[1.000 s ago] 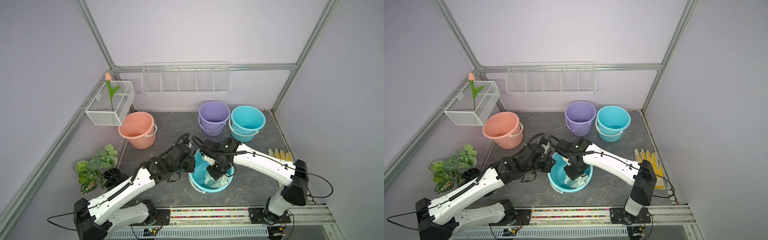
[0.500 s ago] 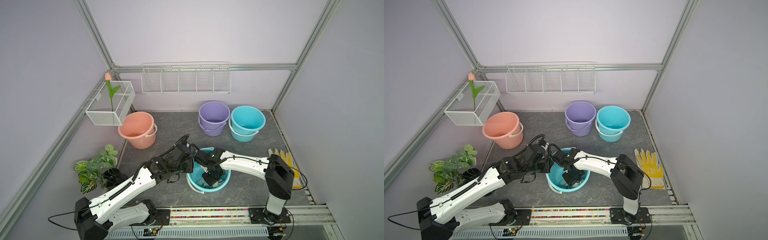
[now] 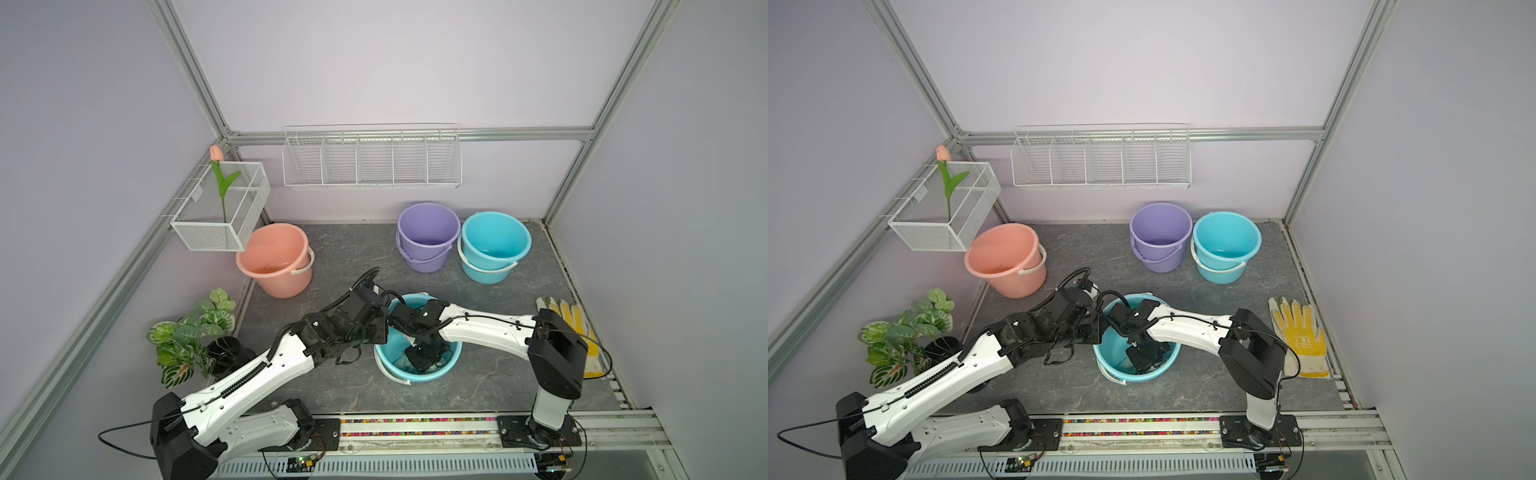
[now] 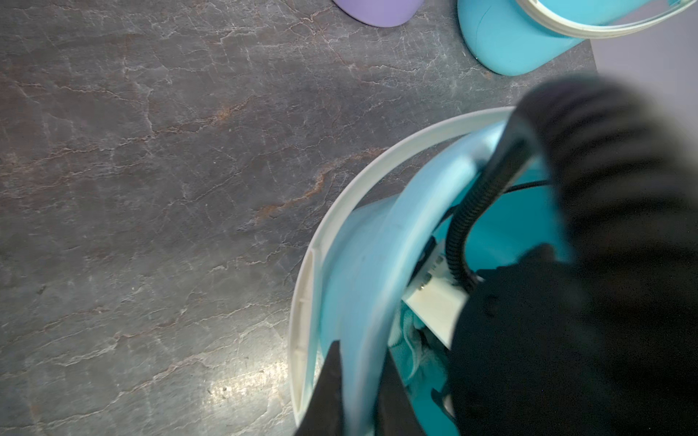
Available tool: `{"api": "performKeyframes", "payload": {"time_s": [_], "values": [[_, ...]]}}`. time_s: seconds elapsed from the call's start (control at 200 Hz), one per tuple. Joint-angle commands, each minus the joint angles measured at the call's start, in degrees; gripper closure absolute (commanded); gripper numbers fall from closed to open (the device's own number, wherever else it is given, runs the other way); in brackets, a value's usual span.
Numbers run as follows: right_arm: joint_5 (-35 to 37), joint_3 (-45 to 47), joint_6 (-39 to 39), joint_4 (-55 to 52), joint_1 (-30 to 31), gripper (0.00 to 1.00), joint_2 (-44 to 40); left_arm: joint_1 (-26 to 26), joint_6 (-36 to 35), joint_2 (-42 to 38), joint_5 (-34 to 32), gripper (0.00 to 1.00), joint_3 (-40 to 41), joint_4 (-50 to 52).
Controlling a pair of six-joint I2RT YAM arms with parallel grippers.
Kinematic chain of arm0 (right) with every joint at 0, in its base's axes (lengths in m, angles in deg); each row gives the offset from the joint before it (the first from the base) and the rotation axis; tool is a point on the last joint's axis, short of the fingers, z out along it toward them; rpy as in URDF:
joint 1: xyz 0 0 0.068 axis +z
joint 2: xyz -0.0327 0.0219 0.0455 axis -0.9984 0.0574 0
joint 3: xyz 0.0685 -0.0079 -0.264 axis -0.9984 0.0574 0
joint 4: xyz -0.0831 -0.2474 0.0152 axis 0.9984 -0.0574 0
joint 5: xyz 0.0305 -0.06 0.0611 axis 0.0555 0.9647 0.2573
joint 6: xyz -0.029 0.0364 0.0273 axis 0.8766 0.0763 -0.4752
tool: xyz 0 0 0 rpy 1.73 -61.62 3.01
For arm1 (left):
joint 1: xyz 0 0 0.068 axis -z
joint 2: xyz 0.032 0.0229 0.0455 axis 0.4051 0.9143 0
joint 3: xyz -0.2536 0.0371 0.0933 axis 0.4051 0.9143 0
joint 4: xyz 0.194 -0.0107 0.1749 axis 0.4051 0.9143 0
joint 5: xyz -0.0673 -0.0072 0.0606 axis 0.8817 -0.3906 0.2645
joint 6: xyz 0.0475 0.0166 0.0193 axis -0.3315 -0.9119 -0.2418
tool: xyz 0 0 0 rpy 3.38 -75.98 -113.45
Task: Wipe the inside of the bucket with a cloth
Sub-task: Wipe the dirt from the inside of the bucket.
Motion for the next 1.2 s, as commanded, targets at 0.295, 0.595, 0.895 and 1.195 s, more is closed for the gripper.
{"api": "performKeyframes", "payload": {"time_s": [0.295,0.595,0.895,1.195], "values": [[-6.47,-7.78,-5.38,-5.26,0.30,0.93,-15.44,0.62,-1.63,0.62,0.88,1.00,-0.72,-2.91],[-11.72,-4.07,-10.98,4.50,0.33,0.93,-17.70,0.58,-0.86,-0.12,0.15,1.00,-0.72,-3.63],[-3.70,-6.06,-11.04,3.36,0.09,0.93,-13.09,0.62,1.91,-7.48,-6.91,1.00,1.26,-4.20],[2.69,-7.34,-14.63,0.41,0.19,0.93,-15.19,0.59,4.48,-18.30,-15.85,1.00,5.90,-2.38]]}}
